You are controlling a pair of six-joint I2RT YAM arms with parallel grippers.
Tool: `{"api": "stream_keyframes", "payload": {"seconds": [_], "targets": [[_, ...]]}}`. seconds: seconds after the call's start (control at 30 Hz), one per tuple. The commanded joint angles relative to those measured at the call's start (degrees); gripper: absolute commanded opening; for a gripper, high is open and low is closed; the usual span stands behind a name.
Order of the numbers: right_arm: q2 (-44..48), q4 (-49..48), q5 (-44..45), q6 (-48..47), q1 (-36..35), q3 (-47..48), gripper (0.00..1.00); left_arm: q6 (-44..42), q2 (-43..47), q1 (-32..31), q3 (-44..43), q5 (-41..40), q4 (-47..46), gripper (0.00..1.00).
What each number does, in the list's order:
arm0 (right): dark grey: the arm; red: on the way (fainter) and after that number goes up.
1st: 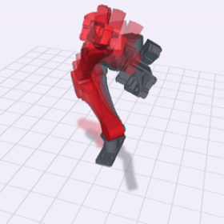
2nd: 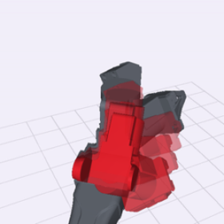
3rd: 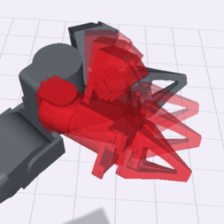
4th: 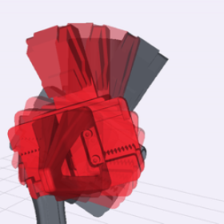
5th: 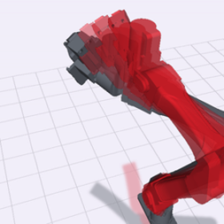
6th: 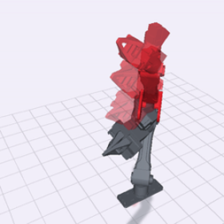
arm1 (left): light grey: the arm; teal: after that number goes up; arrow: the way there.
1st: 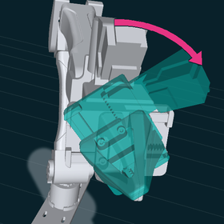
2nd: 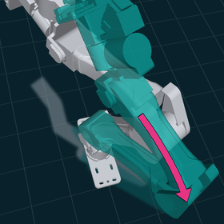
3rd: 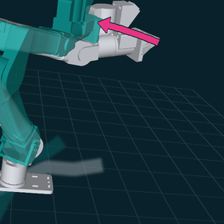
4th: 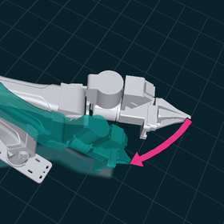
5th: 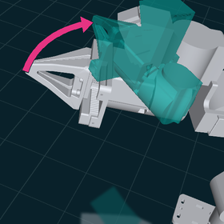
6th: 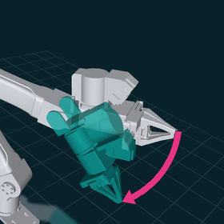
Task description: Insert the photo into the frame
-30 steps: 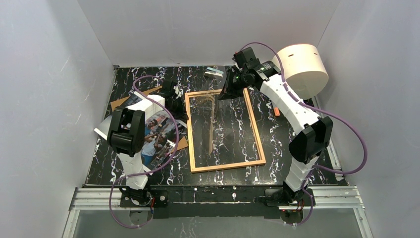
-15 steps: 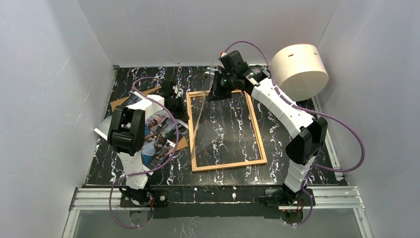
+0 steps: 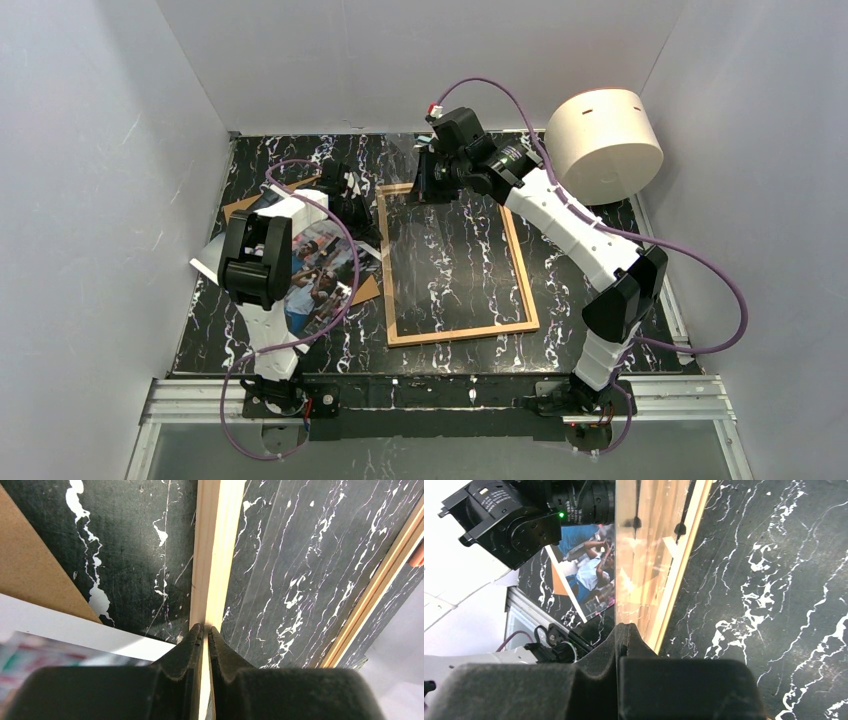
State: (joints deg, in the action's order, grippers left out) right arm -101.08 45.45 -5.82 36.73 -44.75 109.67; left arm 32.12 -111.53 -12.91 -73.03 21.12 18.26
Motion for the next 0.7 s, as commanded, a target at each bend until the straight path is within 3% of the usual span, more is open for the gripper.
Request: {"api": "stream_keyframes", "payload": {"seconds": [0.0, 0.33, 0.67], "targets": [[1.6, 0.0, 3.5, -2.3, -0.1, 1.2, 0.01, -0.8, -4.2, -0.5, 0.9, -3.0, 2.0, 0.07], [-2.1, 6.4, 7.6, -1.1, -0.3, 5.4, 0.01, -0.8, -4.6, -0.4, 1.0, -3.2, 2.0, 0.07], [-3.1, 9.0, 6.2, -5.3, -0.2, 10.4, 0.01, -2.3, -5.7, 0.1, 0.5, -3.9, 3.1, 0.07]]}}
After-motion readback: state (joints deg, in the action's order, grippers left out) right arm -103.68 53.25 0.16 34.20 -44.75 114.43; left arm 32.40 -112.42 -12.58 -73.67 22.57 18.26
